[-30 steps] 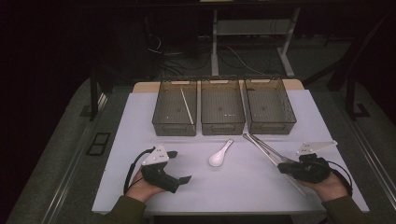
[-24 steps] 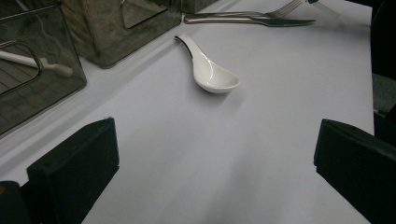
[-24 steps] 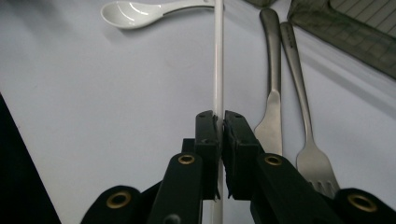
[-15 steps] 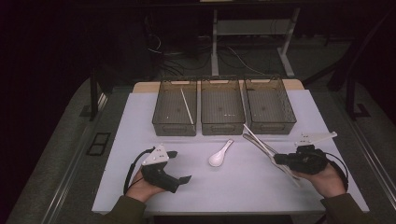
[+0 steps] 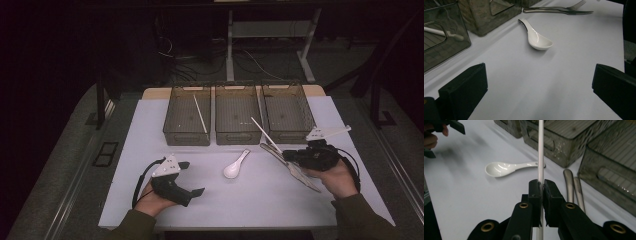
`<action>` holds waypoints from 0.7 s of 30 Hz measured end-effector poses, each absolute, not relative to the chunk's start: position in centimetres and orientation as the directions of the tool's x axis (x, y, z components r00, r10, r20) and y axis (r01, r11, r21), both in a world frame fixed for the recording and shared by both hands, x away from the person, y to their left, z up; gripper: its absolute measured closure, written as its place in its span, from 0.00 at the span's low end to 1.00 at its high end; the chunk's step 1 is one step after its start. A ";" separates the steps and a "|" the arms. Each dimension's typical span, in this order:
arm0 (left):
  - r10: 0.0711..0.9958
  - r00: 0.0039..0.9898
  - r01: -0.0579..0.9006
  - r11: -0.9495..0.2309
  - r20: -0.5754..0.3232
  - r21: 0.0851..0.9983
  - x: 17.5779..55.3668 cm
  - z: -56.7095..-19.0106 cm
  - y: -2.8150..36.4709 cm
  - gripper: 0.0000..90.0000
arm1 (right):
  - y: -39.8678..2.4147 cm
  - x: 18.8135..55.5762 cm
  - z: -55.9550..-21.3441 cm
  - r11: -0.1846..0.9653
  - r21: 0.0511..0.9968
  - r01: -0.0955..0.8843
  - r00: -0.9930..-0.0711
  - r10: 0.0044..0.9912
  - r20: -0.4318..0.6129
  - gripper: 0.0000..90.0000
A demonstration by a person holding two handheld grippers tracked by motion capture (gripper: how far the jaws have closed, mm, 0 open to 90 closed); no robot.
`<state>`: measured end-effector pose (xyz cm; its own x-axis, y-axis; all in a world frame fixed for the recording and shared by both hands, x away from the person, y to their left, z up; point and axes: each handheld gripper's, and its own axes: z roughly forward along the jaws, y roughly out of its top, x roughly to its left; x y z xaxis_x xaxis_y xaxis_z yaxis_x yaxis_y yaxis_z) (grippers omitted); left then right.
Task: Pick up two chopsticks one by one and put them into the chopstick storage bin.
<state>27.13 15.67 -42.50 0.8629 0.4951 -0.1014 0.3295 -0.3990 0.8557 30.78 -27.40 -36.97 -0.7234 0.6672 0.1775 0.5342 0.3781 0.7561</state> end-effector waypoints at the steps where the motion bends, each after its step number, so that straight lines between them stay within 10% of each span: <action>1: 0.496 0.863 0.330 -0.399 -0.102 0.855 27.1 -42.5 15.7 0.00 | -27.1 31.0 -36.9 0.378 0.758 0.531 -0.726 0.664 0.177 0.94; 21: 0.492 0.864 0.331 -0.383 -0.113 0.862 27.1 -42.4 15.6 0.00 | -19.3 36.4 -34.5 0.387 0.768 0.510 -0.764 0.615 0.197 0.94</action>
